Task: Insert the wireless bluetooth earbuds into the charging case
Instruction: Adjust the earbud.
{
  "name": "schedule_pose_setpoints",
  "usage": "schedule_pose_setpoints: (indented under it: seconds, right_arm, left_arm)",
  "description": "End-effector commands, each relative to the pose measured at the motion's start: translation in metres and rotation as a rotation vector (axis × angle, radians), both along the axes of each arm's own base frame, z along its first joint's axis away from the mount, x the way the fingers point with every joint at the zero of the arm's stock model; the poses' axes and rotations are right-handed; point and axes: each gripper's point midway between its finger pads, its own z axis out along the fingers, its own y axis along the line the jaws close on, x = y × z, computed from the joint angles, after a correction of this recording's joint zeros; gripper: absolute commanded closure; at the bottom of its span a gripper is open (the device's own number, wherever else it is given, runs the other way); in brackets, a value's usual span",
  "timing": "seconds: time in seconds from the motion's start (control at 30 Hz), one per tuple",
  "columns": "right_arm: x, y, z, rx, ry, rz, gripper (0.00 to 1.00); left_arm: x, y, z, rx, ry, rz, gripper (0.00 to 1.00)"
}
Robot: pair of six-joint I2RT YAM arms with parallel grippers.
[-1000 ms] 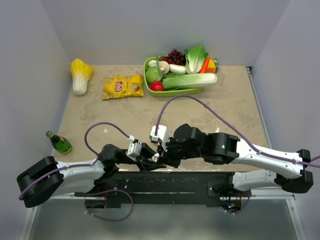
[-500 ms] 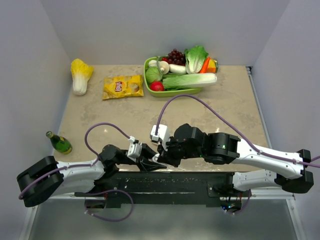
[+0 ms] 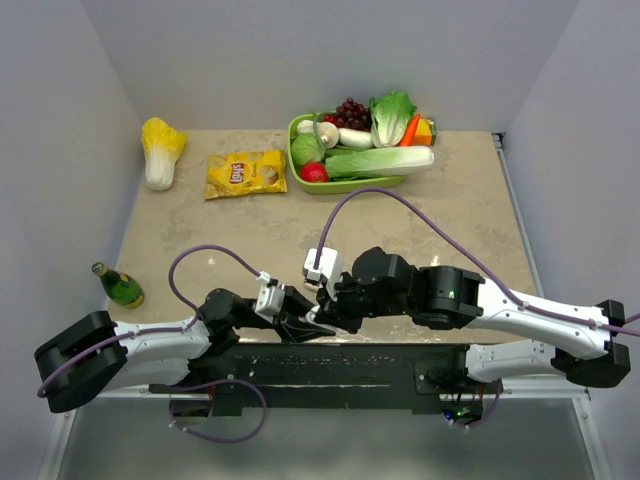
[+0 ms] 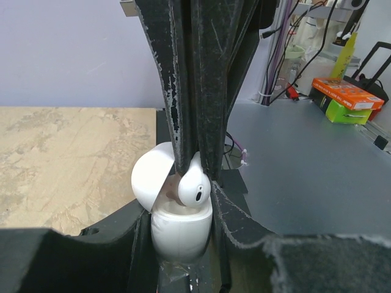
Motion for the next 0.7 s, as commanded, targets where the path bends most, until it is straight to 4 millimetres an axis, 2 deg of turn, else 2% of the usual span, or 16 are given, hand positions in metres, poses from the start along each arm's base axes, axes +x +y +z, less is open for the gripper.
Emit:
schedule_pose_setpoints:
  seconds: [0.0, 0.23, 0.67]
  right_arm:
    - [0.006, 0.002, 0.003, 0.029, -0.027, -0.022, 1.0]
    - [0.01, -0.002, -0.015, -0.059, -0.025, -0.041, 1.0]
    - [0.016, -0.009, -0.029, -0.15, -0.034, -0.063, 1.0]
  left_arm:
    - [-0.003, 0.002, 0.053, -0.189, -0.153, 0.009, 1.0]
    - [-0.004, 0.003, 0.057, -0.2, -0.161, 0.01, 1.0]
    - [-0.004, 0.002, 0.057, -0.203, -0.166, 0.014, 1.0]
